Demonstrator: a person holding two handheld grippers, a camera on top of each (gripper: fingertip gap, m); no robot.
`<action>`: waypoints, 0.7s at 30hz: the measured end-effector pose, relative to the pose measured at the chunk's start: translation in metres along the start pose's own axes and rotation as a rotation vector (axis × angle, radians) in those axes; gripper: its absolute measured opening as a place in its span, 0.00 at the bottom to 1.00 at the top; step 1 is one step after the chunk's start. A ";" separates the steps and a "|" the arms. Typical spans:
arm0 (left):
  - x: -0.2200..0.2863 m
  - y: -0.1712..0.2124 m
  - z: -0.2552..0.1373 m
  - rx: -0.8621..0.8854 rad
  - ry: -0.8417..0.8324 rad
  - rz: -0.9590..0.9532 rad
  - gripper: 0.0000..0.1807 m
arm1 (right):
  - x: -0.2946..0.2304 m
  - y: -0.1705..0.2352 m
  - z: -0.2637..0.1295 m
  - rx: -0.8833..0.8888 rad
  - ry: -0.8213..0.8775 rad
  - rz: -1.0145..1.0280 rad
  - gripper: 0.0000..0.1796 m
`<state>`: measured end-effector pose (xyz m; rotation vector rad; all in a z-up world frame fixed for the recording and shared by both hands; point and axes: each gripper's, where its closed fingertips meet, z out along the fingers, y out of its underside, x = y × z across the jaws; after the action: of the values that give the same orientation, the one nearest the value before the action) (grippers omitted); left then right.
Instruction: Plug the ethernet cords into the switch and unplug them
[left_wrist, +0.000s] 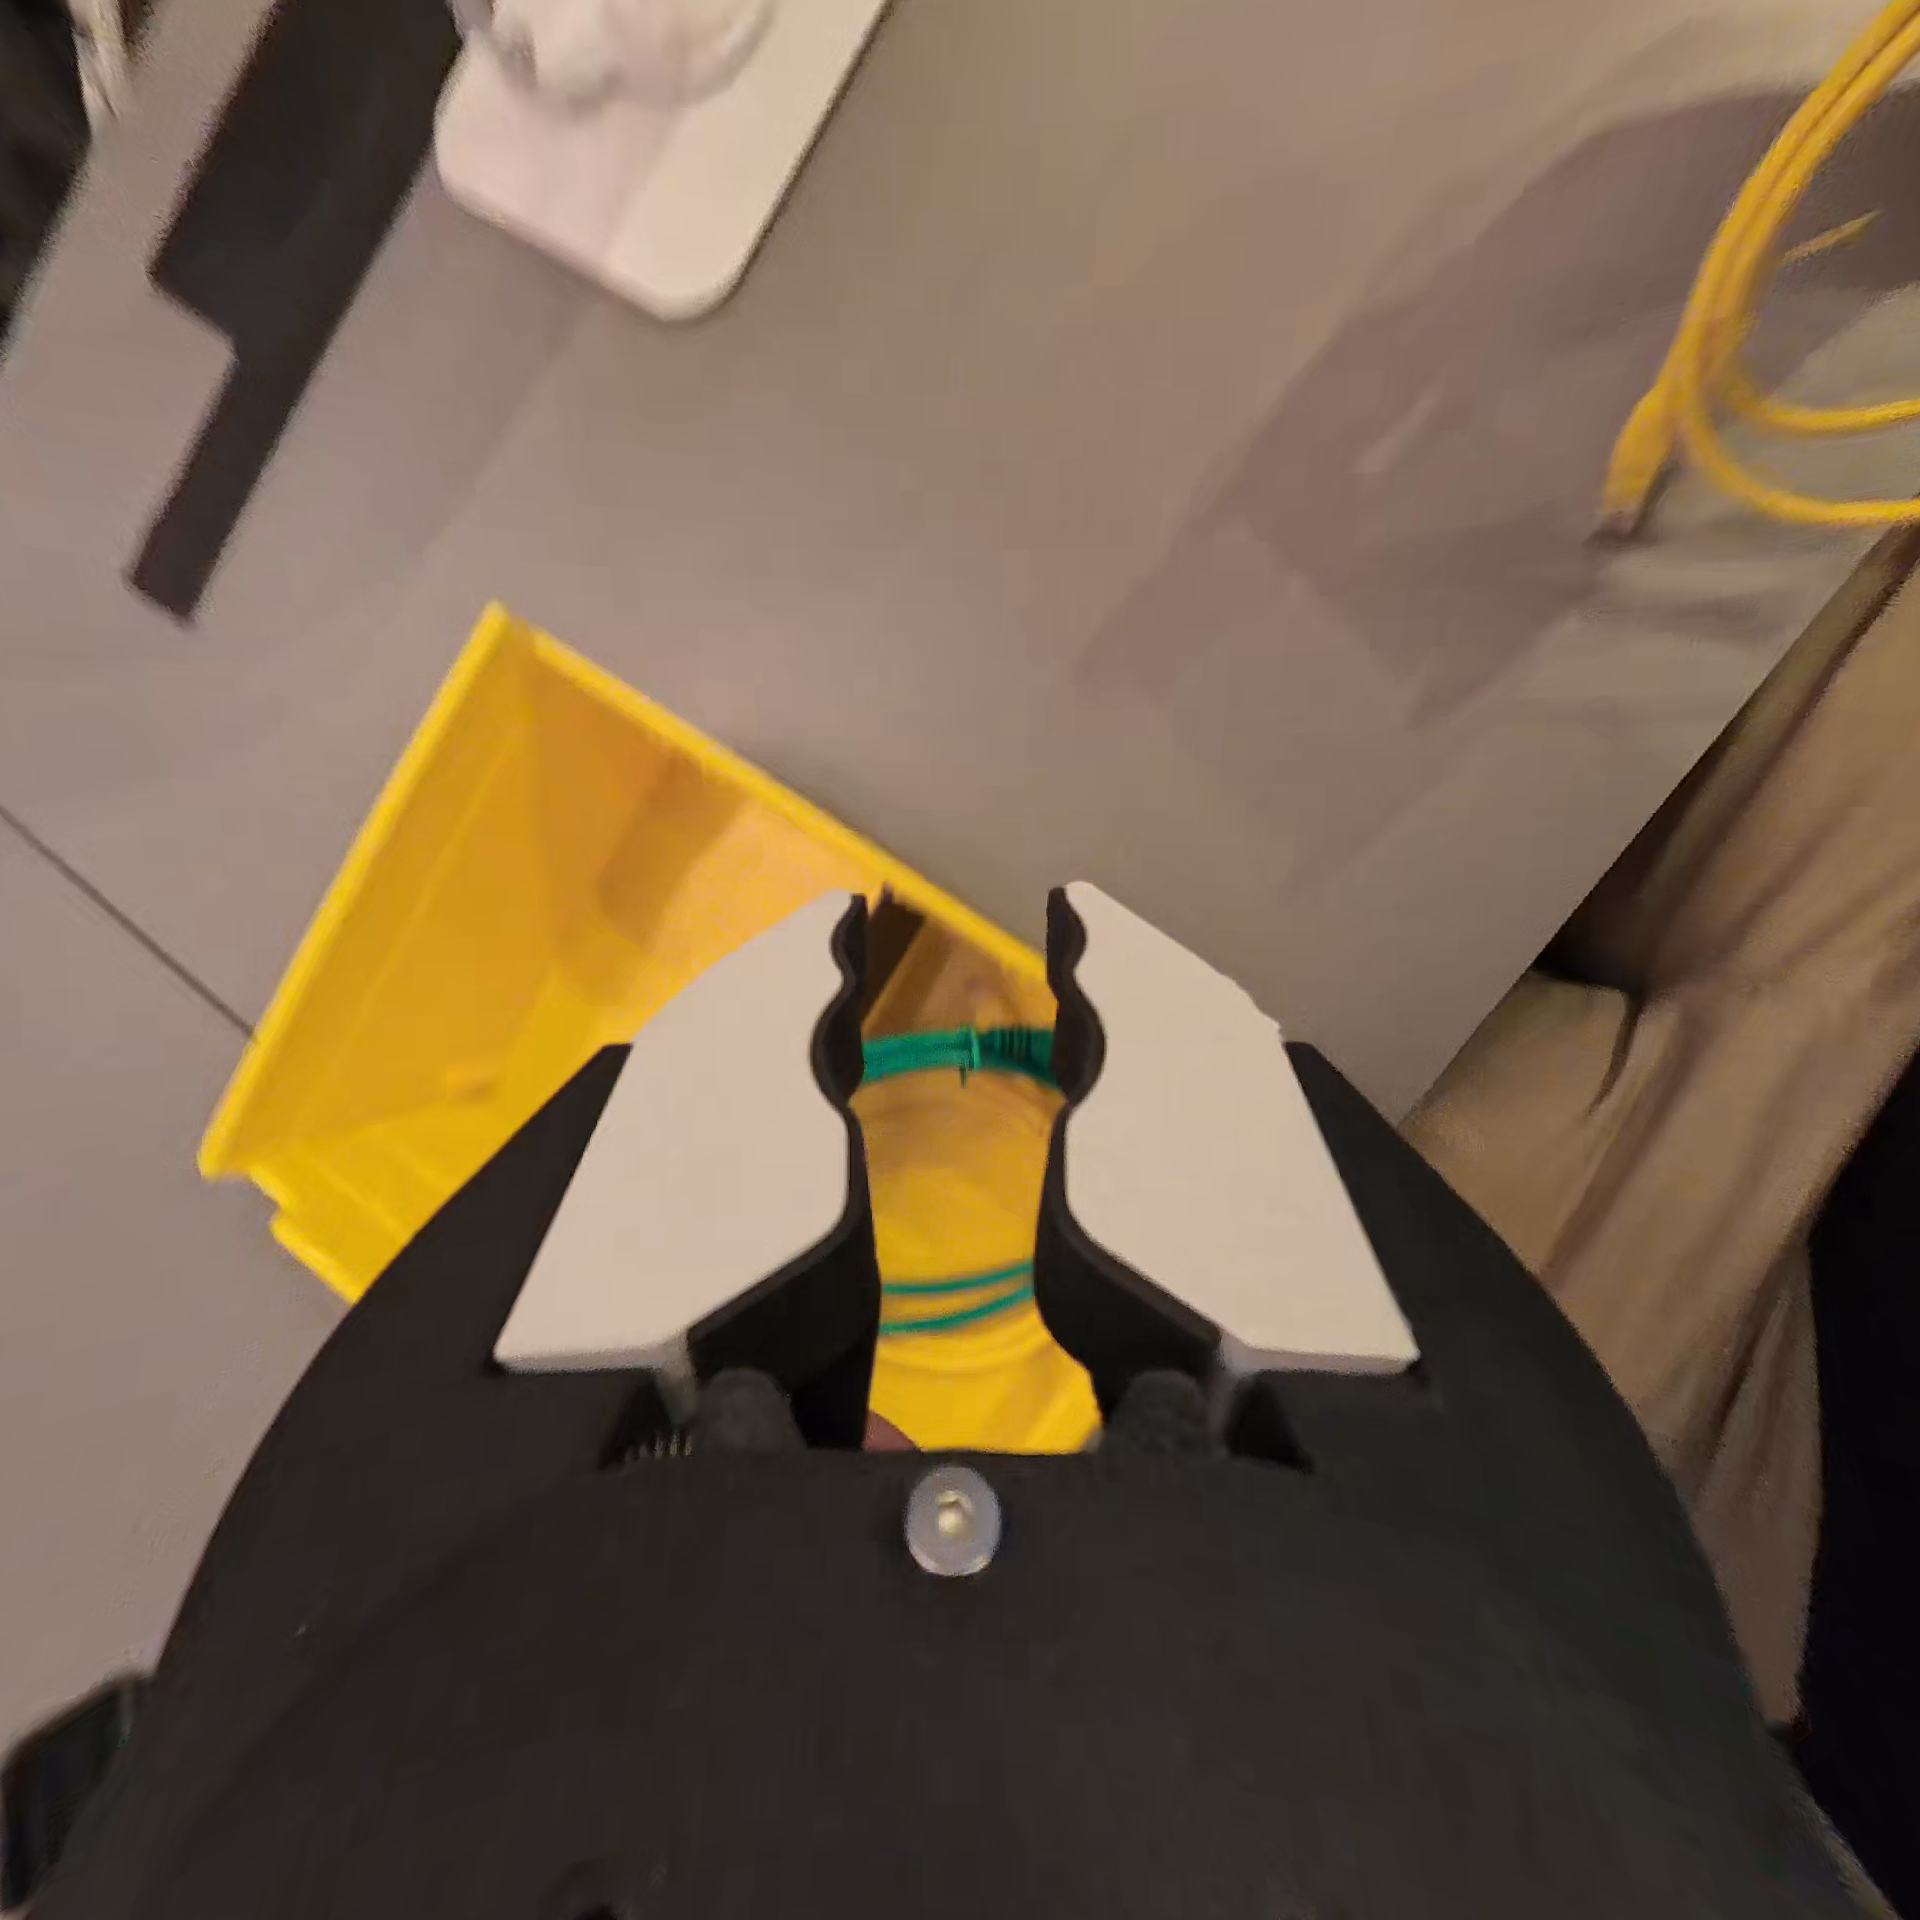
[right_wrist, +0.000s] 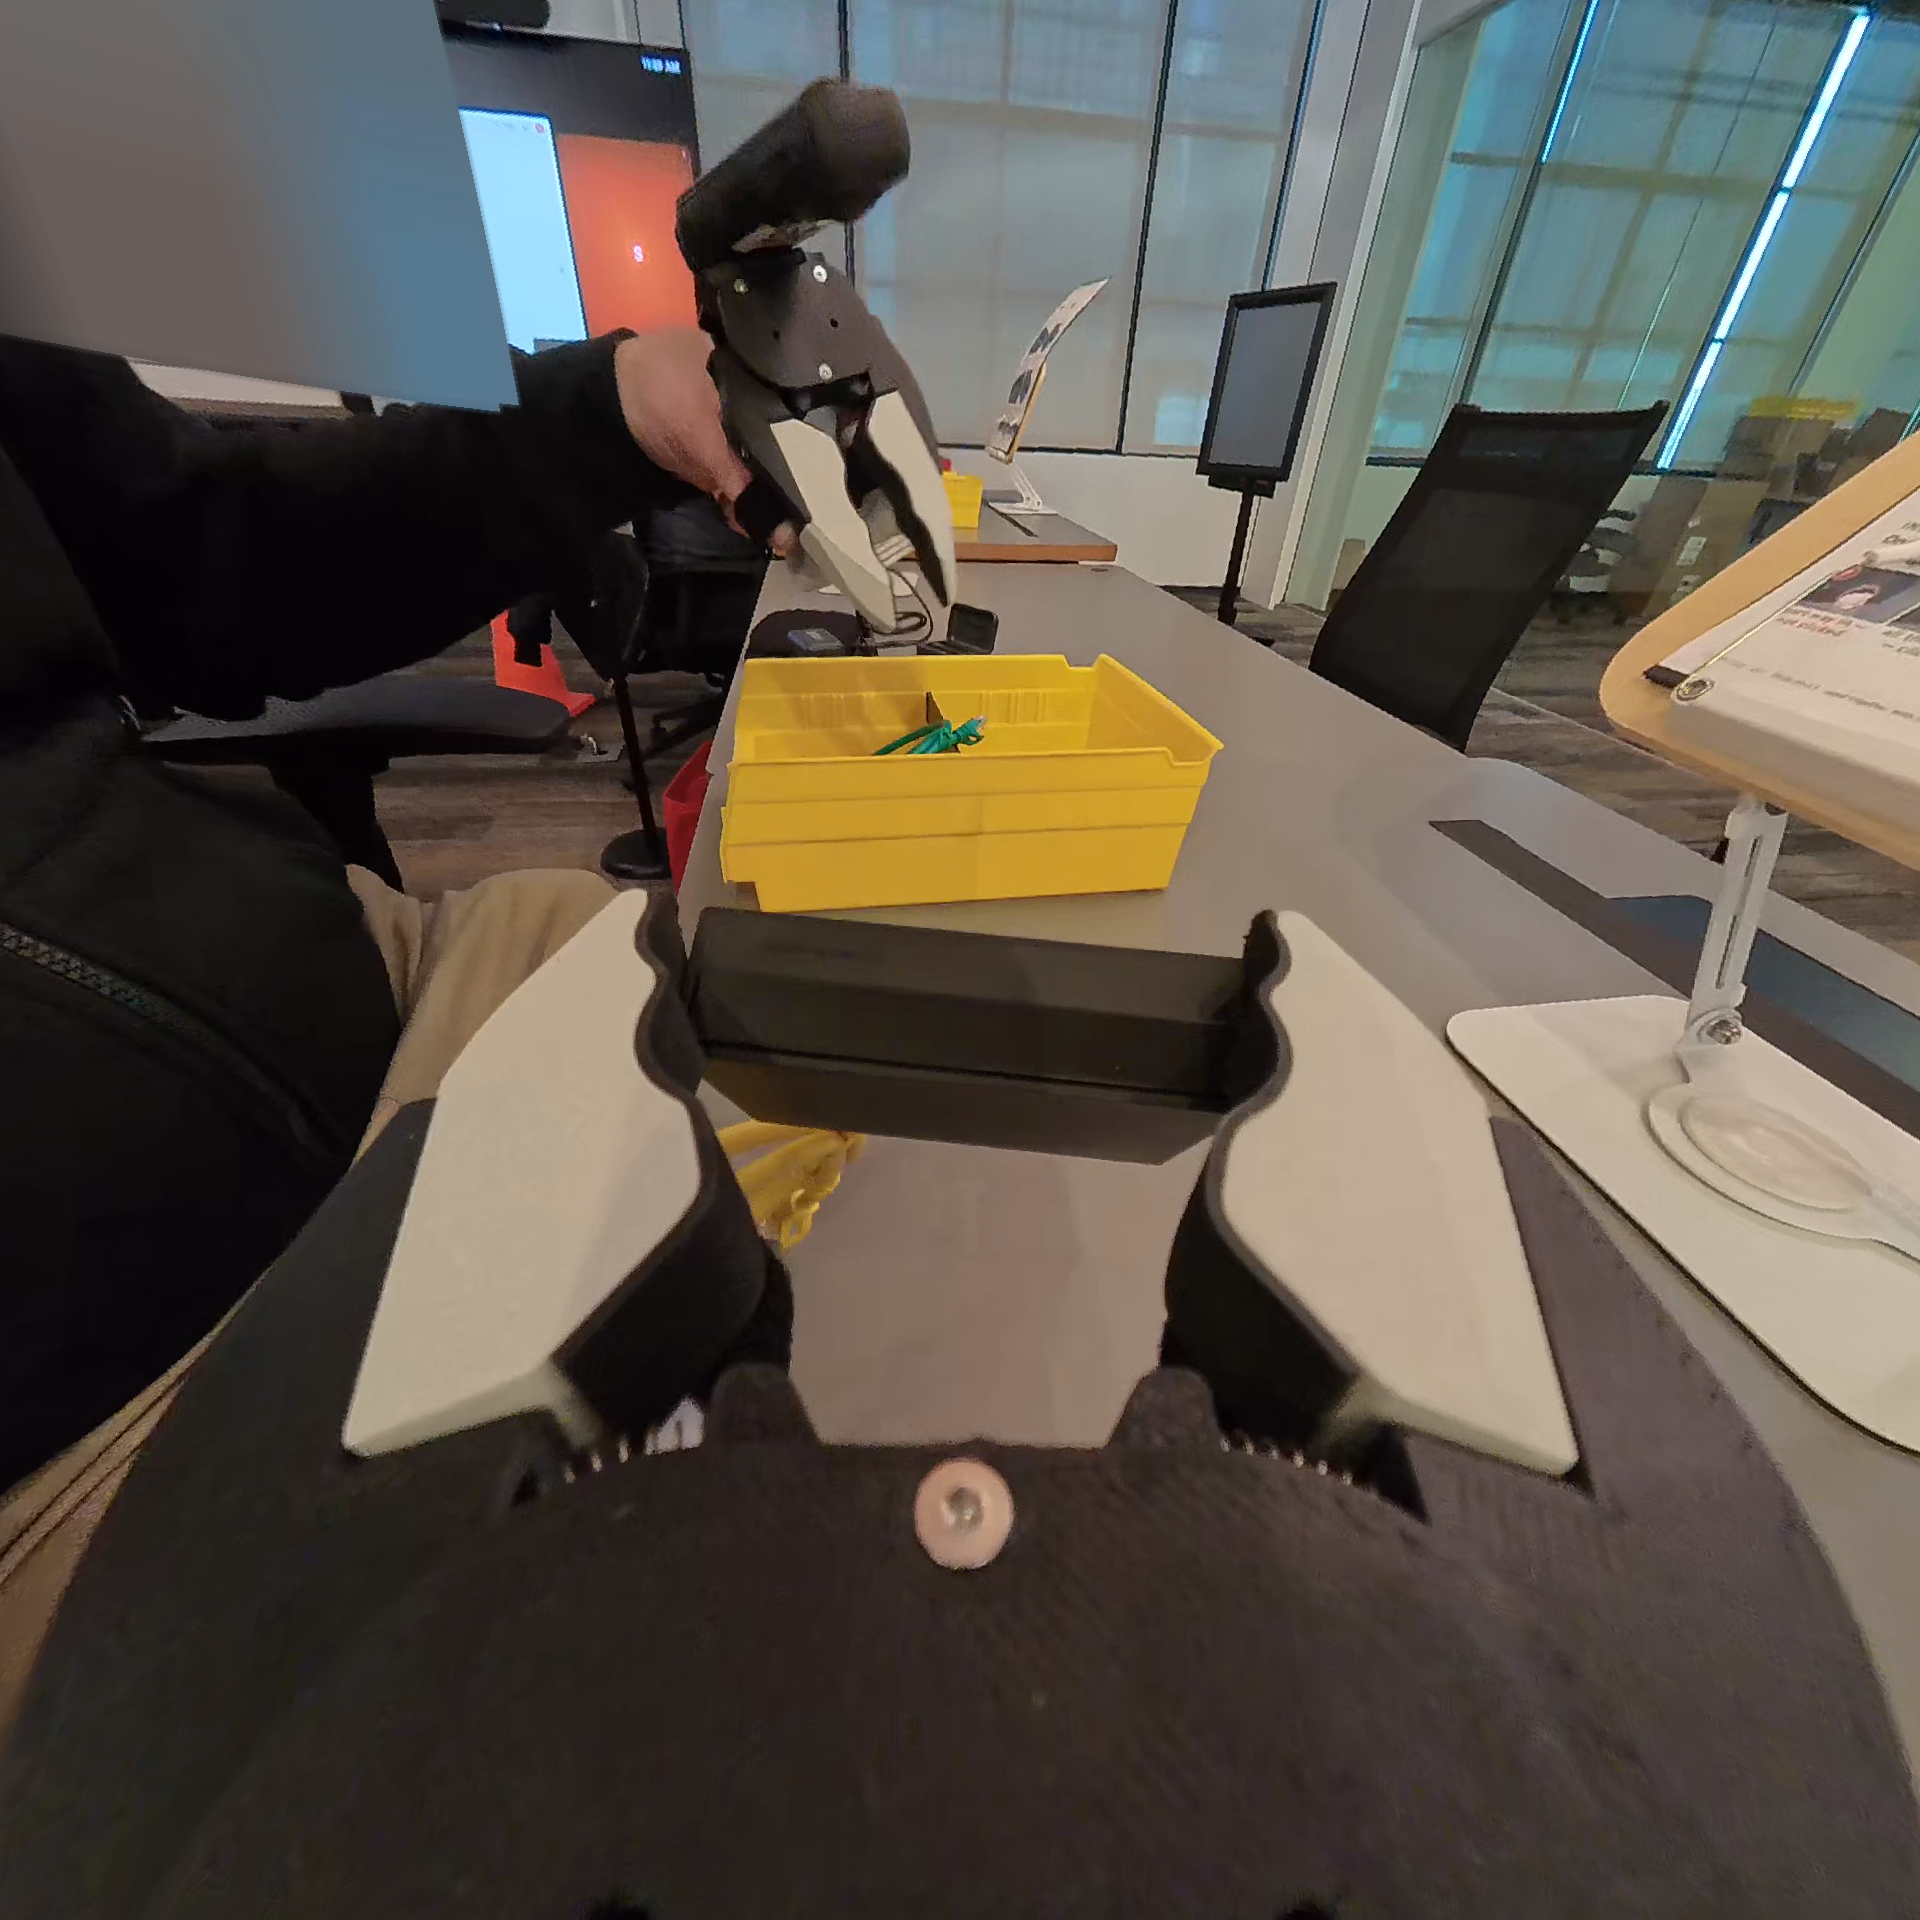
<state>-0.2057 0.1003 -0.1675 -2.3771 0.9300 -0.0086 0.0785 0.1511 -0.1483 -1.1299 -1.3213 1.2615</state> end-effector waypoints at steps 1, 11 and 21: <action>-0.005 0.016 0.001 -0.030 -0.018 -0.035 0.18 | 0.000 0.002 0.001 -0.009 0.002 0.002 0.56; -0.055 0.102 0.028 -0.171 -0.184 -0.180 0.20 | 0.002 0.018 0.002 -0.106 0.029 0.008 0.56; -0.065 0.108 0.048 -0.166 -0.172 -0.184 0.34 | 0.002 0.020 0.000 -0.097 0.029 0.015 0.56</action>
<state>-0.3120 0.1021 -0.2502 -2.5615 0.6523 0.2061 0.0783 0.1540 -0.1678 -1.2233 -1.3671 1.1982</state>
